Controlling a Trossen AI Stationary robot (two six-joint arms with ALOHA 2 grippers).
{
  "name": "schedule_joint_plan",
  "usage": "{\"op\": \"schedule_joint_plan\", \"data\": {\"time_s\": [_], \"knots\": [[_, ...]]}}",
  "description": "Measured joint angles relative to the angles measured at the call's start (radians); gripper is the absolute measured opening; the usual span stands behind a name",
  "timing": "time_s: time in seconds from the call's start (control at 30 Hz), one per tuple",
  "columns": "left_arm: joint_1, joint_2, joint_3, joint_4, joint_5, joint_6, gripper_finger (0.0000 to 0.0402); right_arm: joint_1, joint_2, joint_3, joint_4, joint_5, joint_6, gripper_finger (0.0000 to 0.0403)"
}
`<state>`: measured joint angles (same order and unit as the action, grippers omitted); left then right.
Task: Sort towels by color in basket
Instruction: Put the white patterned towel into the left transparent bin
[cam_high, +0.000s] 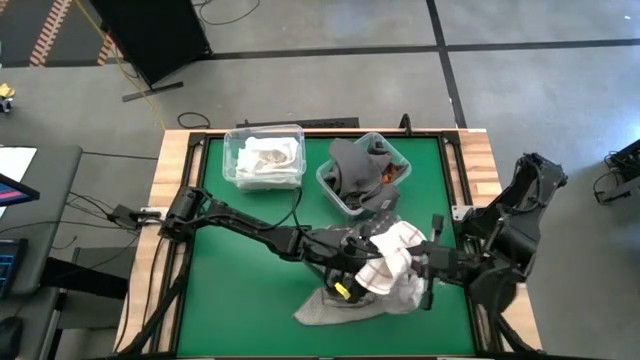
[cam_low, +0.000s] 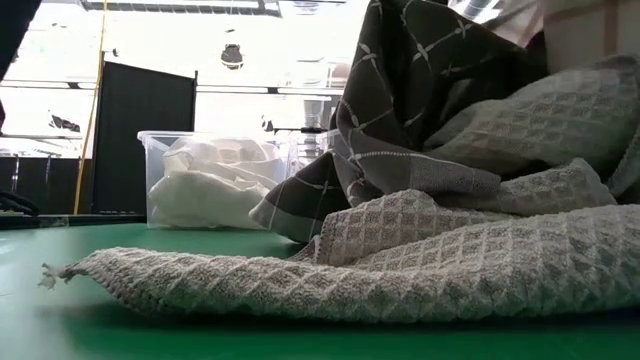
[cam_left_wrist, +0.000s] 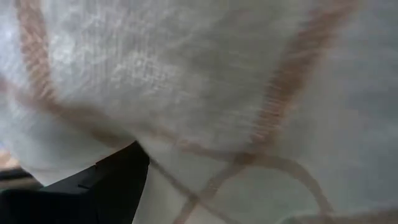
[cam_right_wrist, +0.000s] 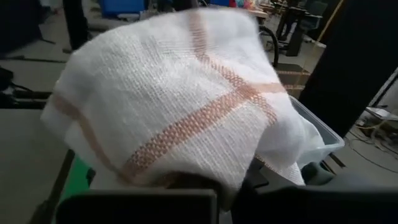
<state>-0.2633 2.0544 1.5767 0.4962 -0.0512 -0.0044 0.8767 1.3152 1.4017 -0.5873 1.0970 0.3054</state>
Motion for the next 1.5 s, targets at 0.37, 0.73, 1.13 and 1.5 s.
{"op": "schedule_joint_plan", "data": {"time_s": [0.37,0.73,1.13,1.5], "knots": [[-0.006,0.010,-0.002,0.027,0.001,0.101,0.0202,-0.078,0.100,0.000,0.047,-0.111,0.015,0.0041],[-0.006,-0.035,-0.002,-0.155,0.013,0.217,0.0019,0.028,0.104,0.000,0.036,-0.132,0.036,0.0042],[-0.071,-0.363,-0.001,-0.846,-0.246,0.281,0.0019,0.156,0.126,0.000,-0.193,-0.141,0.305,0.0045],[-0.123,-0.498,-0.003,-1.428,-0.355,-0.053,0.0019,0.011,0.291,0.000,-0.233,-0.236,0.293,0.0161]]}}
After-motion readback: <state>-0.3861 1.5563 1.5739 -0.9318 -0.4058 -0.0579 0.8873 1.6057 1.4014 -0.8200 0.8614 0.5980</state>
